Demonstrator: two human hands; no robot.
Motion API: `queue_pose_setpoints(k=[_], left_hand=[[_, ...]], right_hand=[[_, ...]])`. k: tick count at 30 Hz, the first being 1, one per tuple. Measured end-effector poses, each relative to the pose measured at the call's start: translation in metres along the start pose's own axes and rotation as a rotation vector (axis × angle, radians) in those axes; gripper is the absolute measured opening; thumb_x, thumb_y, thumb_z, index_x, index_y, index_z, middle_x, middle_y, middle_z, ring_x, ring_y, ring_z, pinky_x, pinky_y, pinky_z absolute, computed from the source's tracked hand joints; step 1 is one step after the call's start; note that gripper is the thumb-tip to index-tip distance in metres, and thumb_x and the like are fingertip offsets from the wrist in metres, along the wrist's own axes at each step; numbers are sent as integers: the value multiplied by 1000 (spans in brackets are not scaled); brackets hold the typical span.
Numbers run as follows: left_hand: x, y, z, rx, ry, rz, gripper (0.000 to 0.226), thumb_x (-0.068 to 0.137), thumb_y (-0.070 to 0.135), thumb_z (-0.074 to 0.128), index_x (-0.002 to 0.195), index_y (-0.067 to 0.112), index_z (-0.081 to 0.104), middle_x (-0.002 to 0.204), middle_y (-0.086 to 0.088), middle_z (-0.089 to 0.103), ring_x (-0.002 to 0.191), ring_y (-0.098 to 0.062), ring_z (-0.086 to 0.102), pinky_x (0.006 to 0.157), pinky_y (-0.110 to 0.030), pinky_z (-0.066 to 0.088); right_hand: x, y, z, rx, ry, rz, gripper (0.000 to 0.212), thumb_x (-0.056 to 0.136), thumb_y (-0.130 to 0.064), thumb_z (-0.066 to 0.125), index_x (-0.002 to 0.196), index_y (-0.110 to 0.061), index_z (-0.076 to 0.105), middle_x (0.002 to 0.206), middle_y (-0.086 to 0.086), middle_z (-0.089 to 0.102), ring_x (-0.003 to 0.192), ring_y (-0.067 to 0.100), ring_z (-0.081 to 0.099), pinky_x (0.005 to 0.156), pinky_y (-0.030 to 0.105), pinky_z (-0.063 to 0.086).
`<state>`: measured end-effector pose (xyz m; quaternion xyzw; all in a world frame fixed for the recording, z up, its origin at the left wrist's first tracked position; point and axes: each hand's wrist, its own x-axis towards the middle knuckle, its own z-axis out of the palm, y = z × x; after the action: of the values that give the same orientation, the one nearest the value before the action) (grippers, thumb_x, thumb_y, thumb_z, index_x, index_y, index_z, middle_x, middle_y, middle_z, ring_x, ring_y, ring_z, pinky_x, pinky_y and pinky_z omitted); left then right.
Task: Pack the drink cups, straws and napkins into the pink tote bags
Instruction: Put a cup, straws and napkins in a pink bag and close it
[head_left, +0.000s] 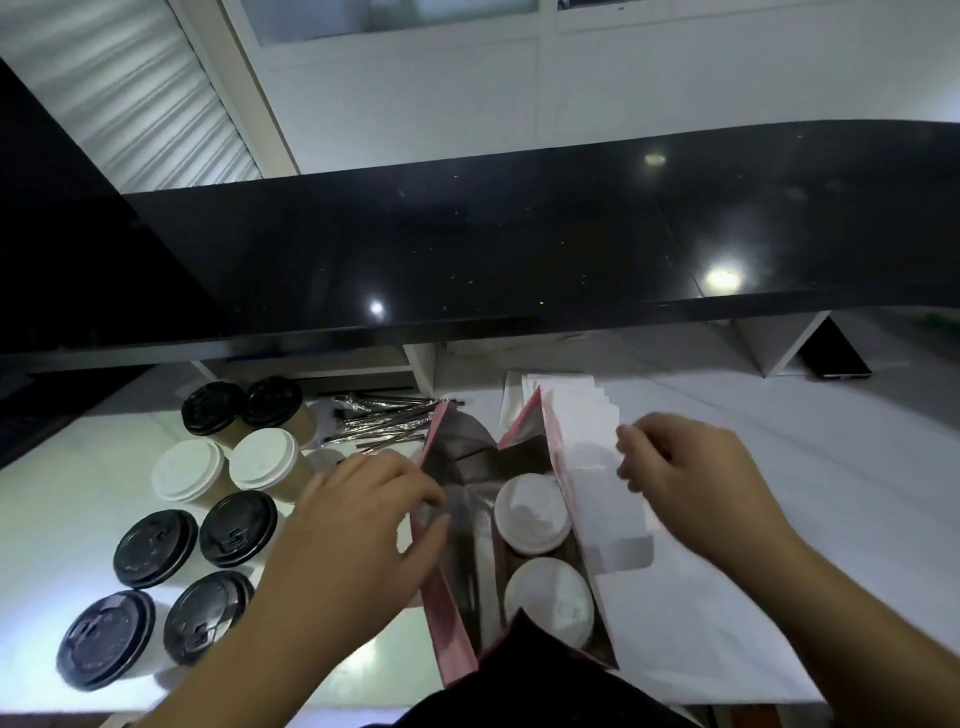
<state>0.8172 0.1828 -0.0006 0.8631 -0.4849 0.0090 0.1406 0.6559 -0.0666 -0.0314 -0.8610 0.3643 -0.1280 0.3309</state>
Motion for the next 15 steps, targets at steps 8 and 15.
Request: queue_pose_setpoints(k=[8,15], left_hand=[[-3,-6,25,-449,79,-452,44,85,30,76,116,49,50,110,26,48,88,0,62,67,-18,47],[-3,-4,35,-661,31,-602,34,91,27,74,109,50,57,110,27,66,80,-5,71,67,-27,54]], right_hand=[[126,37,74,-275,-216,156,23,93,-27,57,101,-10,70,93,7,72,79,25,64,75,38,59],[159,59,133,-350,-320,261,61,96,-54,54,138,-11,48,130,15,59,116,35,58,96,44,51]])
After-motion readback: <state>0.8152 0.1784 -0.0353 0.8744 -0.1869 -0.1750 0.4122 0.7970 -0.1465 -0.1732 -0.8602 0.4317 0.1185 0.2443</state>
